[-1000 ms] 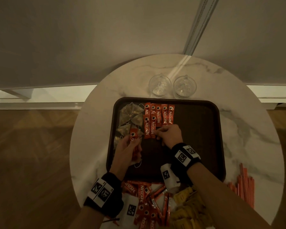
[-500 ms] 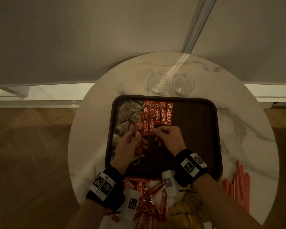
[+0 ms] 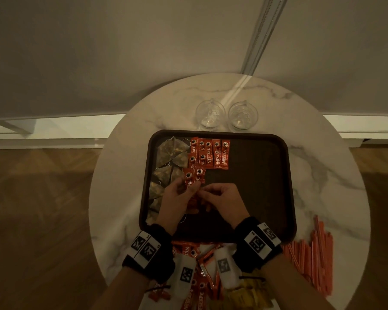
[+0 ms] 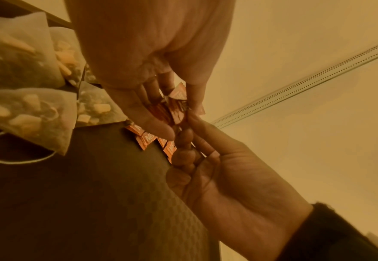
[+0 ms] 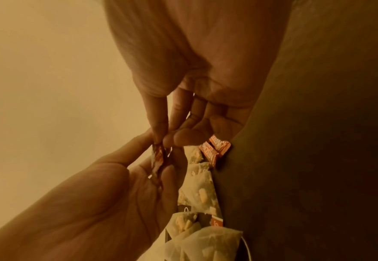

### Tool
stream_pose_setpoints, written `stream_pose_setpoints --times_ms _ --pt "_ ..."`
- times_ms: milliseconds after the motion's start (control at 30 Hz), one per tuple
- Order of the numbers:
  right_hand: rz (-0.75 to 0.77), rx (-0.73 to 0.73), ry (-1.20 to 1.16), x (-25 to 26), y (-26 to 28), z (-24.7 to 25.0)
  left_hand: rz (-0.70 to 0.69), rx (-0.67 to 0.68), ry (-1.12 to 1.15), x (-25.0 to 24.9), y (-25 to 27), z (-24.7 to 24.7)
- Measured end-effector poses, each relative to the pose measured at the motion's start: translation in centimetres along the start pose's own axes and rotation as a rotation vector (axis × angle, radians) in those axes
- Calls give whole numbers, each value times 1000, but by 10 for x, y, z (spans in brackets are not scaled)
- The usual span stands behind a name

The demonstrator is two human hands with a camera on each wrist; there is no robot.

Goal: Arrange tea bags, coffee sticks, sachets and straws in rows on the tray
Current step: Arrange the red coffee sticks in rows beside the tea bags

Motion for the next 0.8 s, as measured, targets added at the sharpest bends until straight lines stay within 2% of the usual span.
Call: stream_pose_setpoints --times_ms 67,167,267,367,533,800 --pt "-19 -27 -7 0 -3 5 11 -22 7 1 -2 0" --pt "-64 -149 -47 1 -14 22 15 -80 47 2 -6 4" --pt "-117 -220 125 0 -31 41 44 -117 73 3 -8 11" --pt "-135 -196 312 0 -49 46 64 -132 60 4 -9 15" --pt "-116 -160 434 5 -66 39 39 -127 20 5 -8 14" --pt "-114 -250 394 8 -52 42 -2 -158 -22 6 -7 10"
Point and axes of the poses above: each hand's wrist, its own y-axis away from the middle knuckle, its own z-axis out of the back of the hand, x = y × z, the point moved 2 cm from there along -y, towards the middle knuckle, and after that the axes turned 4 degrees about -y, right-handed, at the moved point
